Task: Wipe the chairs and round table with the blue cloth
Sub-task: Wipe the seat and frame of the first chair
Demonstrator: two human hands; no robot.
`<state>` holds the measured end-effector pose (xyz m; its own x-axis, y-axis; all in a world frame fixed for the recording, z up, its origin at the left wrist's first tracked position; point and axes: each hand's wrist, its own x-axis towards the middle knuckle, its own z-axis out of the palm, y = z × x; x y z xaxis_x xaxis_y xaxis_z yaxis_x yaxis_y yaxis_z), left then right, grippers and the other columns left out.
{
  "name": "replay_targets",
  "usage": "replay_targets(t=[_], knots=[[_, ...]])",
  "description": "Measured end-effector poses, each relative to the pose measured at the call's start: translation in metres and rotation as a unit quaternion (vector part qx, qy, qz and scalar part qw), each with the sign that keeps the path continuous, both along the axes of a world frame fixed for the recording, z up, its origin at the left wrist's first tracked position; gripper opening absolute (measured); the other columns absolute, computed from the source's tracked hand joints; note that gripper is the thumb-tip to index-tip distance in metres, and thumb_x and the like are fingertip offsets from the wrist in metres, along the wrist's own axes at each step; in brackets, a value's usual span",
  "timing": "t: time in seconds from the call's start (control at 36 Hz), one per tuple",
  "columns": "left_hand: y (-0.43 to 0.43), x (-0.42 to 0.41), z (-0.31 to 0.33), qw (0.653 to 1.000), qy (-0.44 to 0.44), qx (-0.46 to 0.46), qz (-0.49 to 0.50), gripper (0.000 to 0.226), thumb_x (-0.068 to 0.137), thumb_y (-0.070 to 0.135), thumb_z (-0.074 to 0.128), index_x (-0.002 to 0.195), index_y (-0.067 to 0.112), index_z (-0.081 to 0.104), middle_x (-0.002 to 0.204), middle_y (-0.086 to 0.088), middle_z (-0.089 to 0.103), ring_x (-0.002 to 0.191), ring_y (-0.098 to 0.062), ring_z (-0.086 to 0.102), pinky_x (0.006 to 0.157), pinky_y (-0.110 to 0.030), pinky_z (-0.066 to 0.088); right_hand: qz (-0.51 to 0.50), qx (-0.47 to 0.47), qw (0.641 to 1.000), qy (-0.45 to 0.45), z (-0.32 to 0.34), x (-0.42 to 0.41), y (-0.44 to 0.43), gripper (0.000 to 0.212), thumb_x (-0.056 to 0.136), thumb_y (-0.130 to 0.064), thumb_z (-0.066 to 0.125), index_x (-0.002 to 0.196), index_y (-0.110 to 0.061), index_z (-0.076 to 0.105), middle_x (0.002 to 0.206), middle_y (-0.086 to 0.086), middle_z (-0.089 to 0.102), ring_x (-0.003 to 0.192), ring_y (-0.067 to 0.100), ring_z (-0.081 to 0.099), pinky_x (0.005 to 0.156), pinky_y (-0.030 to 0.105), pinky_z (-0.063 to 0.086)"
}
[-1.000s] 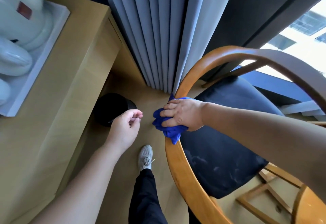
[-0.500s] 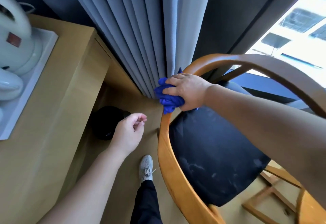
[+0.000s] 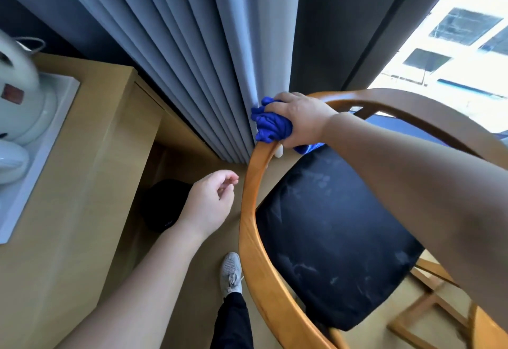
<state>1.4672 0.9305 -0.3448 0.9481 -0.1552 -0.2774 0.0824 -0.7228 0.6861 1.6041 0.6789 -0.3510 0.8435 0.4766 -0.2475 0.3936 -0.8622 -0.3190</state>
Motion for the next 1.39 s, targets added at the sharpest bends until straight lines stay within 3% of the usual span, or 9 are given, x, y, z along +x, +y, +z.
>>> replay_targets(t=[0.14,0.33,0.56,0.69,0.83,1.06,1.39], knots=[[-0.016,0.011,0.002,1.0,-0.002,-0.002,-0.022,0.022,0.095,0.018,0.052,0.113,0.025,0.063,0.107,0.012,0.064,0.1,0.0,0.059,0.079,-0.004,0.043,-0.053,0.038,0.998,0.006,-0.006,0.01,-0.018,0.082,0.05,-0.057,0.062,0.127,-0.041,0.043,0.127,-0.003,0.047,0.109,0.025,0.05,0.089,0.032,0.042],[-0.045,0.029,0.006,0.998,-0.017,-0.011,-0.053,0.022,0.095,0.016,0.052,0.112,0.022,0.064,0.107,0.008,0.066,0.1,-0.006,0.061,0.084,-0.019,0.052,-0.113,0.071,0.991,0.008,-0.015,0.017,-0.048,0.08,0.055,-0.046,0.068,0.131,-0.036,0.042,0.132,0.001,0.045,0.112,0.029,0.052,0.092,0.037,0.045],[-0.079,0.045,-0.002,0.997,-0.026,-0.015,-0.076,0.021,0.094,0.016,0.053,0.11,0.023,0.064,0.104,0.011,0.065,0.098,-0.005,0.061,0.084,-0.019,0.051,-0.19,0.063,0.979,0.024,-0.036,0.027,-0.099,0.081,0.059,-0.045,0.076,0.131,-0.033,0.041,0.125,0.004,0.047,0.103,0.031,0.056,0.083,0.033,0.045],[-0.1,0.049,-0.008,0.996,-0.03,-0.018,-0.084,0.021,0.093,0.014,0.055,0.108,0.024,0.064,0.102,0.012,0.065,0.096,-0.005,0.061,0.082,-0.014,0.049,-0.226,-0.009,0.974,0.022,-0.055,0.029,-0.141,0.079,0.058,-0.045,0.077,0.127,-0.027,0.043,0.12,0.008,0.046,0.102,0.035,0.053,0.074,0.036,0.045],[-0.118,0.053,-0.008,0.995,-0.034,-0.016,-0.091,0.021,0.092,0.012,0.054,0.107,0.022,0.065,0.1,0.013,0.064,0.095,-0.002,0.06,0.079,-0.003,0.044,-0.24,-0.042,0.97,-0.002,-0.065,0.032,-0.162,0.07,0.055,-0.051,0.072,0.114,-0.025,0.046,0.108,0.007,0.048,0.083,0.028,0.047,0.065,0.032,0.037],[-0.143,0.053,-0.004,0.995,-0.024,-0.009,-0.093,0.021,0.092,0.011,0.055,0.106,0.022,0.066,0.1,0.013,0.065,0.095,-0.003,0.06,0.082,-0.012,0.047,-0.276,-0.042,0.96,0.016,-0.062,0.027,-0.179,0.061,0.055,-0.043,0.071,0.107,-0.021,0.046,0.1,0.006,0.041,0.081,0.027,0.045,0.064,0.033,0.037],[-0.181,0.036,0.006,0.994,0.014,-0.001,-0.112,0.023,0.095,0.013,0.052,0.113,0.02,0.064,0.103,0.012,0.062,0.094,0.003,0.056,0.077,0.001,0.041,-0.354,-0.054,0.933,0.041,-0.052,-0.02,-0.242,0.054,0.06,-0.039,0.07,0.104,-0.021,0.043,0.102,0.009,0.039,0.086,0.031,0.046,0.072,0.037,0.035]])
